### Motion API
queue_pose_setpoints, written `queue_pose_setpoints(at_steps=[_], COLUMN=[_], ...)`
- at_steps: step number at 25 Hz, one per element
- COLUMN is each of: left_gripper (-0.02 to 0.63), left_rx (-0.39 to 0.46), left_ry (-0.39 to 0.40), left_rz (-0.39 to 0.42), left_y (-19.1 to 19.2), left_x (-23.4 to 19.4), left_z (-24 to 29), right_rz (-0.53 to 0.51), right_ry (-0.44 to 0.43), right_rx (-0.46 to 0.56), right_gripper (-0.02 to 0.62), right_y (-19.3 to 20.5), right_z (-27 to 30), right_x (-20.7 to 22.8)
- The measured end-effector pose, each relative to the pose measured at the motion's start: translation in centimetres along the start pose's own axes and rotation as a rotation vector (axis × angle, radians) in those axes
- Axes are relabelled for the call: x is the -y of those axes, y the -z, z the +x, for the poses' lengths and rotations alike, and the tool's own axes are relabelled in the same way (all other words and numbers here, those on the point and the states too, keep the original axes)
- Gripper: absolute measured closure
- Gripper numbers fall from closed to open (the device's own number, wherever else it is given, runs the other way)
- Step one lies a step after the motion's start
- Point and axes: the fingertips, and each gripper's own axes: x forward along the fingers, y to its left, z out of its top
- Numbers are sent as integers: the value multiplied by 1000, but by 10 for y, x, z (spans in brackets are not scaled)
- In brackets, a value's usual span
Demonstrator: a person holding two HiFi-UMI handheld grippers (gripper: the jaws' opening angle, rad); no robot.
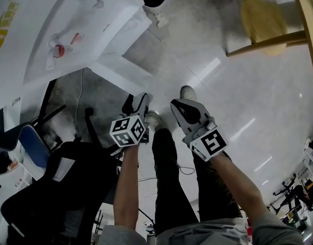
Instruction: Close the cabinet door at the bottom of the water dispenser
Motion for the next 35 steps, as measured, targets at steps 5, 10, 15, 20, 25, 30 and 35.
queue_pose_setpoints(at_steps=[5,10,15,20,25,30,35], left_gripper=[348,348,348,348,348,348,348], left_rx=[-25,-26,-38,-52,-40,-9,-12], left_ry=[41,47,48,36,17,16,31], left_rz=[56,88,129,157,153,179,227], left_y=[-9,-20,-32,-40,-55,-74,-92], left_x=[18,30,40,47,51,57,58], left_z=[16,31,44,56,69,84,96], right_rz=[3,5,11,5,-4,3,22], right_ry=[6,18,21,3,-8,14,46], right_rx=[8,10,12,21,32,42,72], right_gripper=[583,583,583,583,583,583,583], right_y=[-6,-12,-21,-34,-50,-55,-59], right_z=[0,-2,-1,4,15,26,41], right_x=[14,31,50,63,77,91,101])
